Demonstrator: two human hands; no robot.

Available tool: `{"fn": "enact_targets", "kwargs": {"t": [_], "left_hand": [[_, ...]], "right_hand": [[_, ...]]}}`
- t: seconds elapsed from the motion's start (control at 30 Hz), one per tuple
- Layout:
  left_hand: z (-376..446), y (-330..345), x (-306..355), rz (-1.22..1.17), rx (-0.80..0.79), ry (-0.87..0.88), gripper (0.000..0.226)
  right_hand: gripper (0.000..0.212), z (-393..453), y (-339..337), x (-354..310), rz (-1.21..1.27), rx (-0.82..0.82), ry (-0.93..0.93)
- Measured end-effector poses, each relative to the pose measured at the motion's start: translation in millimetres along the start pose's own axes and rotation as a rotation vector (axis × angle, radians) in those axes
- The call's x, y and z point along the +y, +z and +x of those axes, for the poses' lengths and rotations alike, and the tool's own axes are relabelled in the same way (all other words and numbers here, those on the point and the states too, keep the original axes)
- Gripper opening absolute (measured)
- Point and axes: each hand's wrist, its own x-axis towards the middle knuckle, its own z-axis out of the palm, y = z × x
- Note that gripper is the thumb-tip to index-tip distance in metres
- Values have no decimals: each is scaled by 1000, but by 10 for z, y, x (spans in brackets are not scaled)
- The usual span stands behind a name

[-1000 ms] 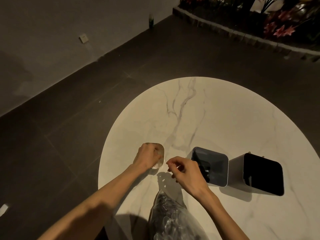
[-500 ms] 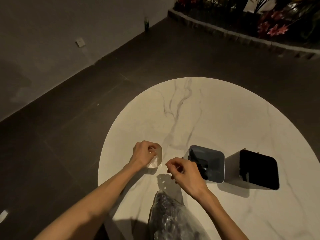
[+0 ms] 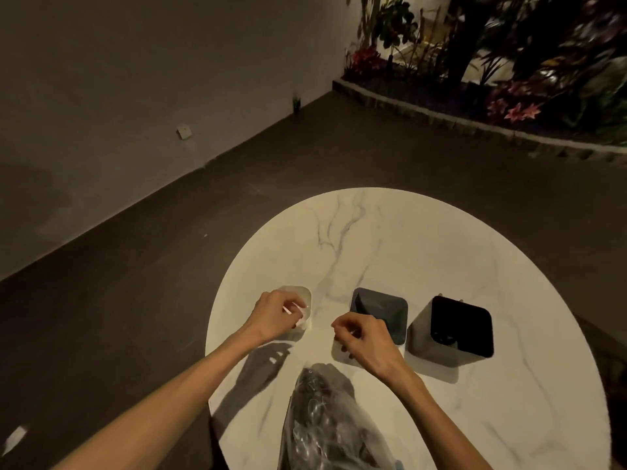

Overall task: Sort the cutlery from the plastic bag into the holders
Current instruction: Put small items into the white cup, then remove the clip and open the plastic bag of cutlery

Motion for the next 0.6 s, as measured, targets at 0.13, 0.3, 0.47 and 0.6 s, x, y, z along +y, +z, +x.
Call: {"fn": "enact_targets", "kwargs": {"t": [0.13, 0.3, 0.47, 0.6], "left_hand": [[-479, 96, 326, -66, -49, 0, 18], [-997, 402, 651, -108, -101, -3, 18], [-1514, 846, 719, -81, -118, -38, 19], [-1815, 1134, 629, -79, -181, -12, 21]], "right_hand": [[17, -340, -168, 2, -45, -8, -44], [18, -850, -290, 140, -63, -19, -60], [18, -1265, -270, 509, -105, -65, -23], [23, -1533, -160, 899, -173, -122, 32]]}}
